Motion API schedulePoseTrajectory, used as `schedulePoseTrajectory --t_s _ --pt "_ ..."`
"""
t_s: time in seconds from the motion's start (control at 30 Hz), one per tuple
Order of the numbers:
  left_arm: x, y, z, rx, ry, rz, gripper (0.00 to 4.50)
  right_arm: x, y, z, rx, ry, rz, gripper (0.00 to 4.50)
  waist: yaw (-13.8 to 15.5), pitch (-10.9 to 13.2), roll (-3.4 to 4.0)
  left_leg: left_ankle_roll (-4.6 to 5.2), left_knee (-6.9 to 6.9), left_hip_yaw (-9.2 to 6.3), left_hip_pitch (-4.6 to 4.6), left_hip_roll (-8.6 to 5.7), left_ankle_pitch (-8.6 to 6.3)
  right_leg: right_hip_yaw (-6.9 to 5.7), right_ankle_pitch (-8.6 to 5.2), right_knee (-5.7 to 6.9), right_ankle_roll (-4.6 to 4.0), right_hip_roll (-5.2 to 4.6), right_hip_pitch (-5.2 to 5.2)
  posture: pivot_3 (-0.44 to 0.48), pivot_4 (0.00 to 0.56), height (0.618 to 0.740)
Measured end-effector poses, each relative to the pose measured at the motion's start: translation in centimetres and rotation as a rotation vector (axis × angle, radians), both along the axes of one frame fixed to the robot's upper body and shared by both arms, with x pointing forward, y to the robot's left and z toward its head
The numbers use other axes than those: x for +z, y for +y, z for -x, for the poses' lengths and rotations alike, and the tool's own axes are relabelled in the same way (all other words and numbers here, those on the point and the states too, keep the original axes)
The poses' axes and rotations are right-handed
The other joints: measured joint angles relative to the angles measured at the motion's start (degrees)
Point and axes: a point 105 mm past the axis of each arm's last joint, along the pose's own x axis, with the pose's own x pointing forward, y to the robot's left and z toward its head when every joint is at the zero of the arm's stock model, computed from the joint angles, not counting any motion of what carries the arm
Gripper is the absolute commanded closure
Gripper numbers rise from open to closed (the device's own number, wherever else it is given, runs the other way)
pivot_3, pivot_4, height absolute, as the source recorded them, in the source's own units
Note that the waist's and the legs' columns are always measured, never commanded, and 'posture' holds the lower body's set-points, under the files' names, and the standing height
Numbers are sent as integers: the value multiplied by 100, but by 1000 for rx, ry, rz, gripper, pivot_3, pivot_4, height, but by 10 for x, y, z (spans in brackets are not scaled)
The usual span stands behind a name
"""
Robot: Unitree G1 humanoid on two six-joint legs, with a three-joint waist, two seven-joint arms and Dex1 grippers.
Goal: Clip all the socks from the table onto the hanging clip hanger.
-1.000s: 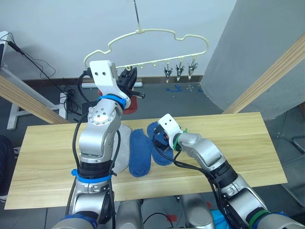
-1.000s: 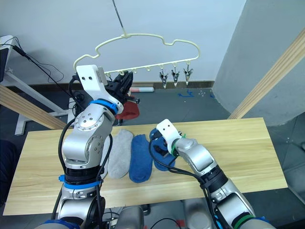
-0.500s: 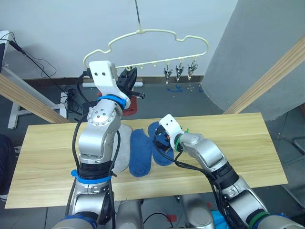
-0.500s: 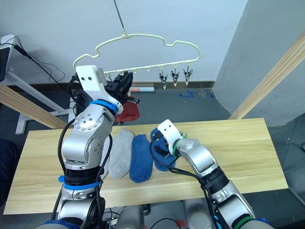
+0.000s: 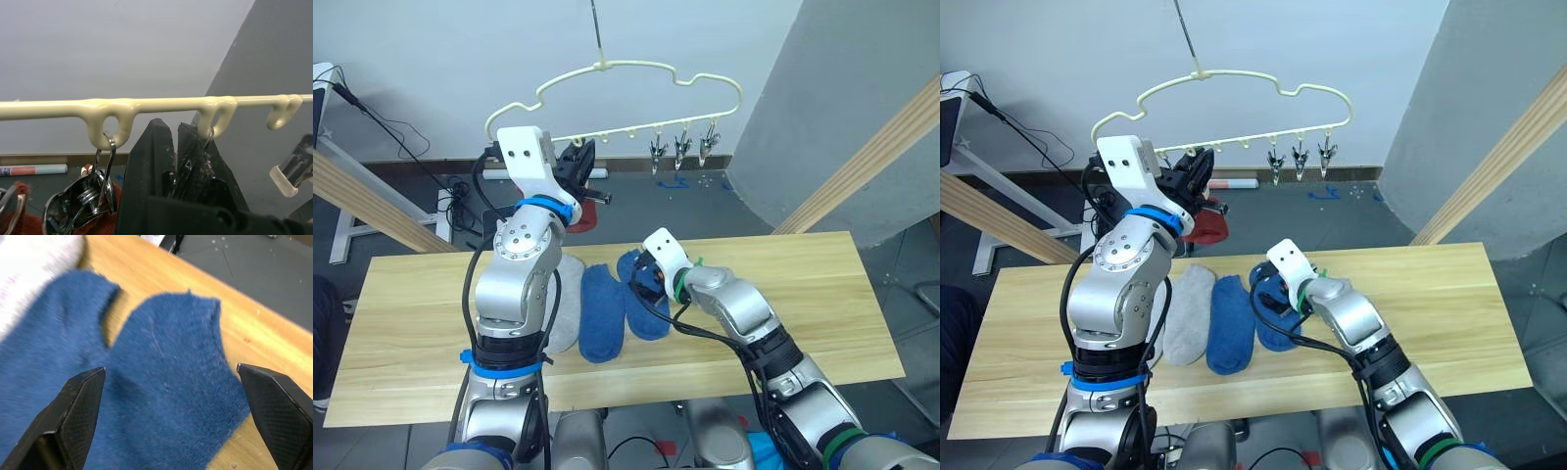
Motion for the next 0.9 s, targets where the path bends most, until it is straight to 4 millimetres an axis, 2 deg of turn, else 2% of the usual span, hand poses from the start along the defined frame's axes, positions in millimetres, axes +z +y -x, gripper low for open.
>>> schedulePoseTrajectory --t_s 0.2,0.57,0.7,0.9 --pt "0 0 0 2 -1 -2 4307 0 2 -8 -3 -28 -3 0 11 0 0 0 0 -1 1 0 0 -1 0 3 0 0 0 -252 397 740" --pt "1 0 1 3 -2 -2 4307 -2 1 -3 6 -26 -5 0 51 0 0 0 1 -2 1 0 0 -1 0 4 -1 0 1 -247 396 740" --pt "1 0 1 2 -2 -2 4307 -4 -2 -3 1 -36 17 935 51 0 0 0 1 -2 2 0 0 -1 0 4 -1 0 1 -255 401 740" --pt "1 0 1 2 -1 -1 4307 -6 -4 -3 -5 -37 26 3054 51 0 0 0 1 -2 2 1 0 -2 0 4 -1 0 1 -258 402 740"
